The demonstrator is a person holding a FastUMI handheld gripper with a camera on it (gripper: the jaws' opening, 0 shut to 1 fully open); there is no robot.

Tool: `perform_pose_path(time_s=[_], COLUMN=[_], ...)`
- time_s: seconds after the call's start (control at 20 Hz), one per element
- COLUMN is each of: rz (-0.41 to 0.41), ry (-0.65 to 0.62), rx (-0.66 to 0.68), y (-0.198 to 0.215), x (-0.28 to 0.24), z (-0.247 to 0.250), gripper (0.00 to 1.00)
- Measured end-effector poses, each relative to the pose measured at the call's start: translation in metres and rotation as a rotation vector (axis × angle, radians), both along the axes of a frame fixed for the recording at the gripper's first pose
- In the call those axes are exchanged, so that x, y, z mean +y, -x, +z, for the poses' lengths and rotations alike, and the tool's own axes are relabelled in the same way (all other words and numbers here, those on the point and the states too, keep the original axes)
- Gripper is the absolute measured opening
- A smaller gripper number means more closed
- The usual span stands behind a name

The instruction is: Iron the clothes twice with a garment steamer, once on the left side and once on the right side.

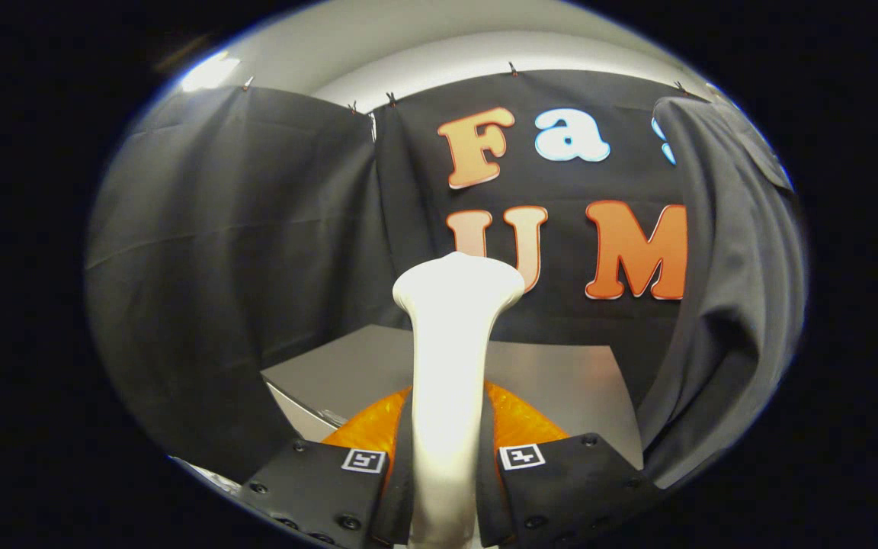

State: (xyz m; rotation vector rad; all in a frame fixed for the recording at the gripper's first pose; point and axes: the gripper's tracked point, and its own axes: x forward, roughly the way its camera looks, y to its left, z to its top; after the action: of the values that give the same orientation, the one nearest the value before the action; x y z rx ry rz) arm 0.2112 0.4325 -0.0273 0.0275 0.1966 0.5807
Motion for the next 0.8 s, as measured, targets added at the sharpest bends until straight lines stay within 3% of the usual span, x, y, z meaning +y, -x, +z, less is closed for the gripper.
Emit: perform_pose_path(time_s=[0.55, 0.8], rz=[0.065, 0.005], ry=[-0.063, -0.076], rx=[-0.168, -0.233], y=[0.116, 0.143], x=[-0.058, -0.105], z=[0.087, 0.108], gripper=[0.40, 0.40])
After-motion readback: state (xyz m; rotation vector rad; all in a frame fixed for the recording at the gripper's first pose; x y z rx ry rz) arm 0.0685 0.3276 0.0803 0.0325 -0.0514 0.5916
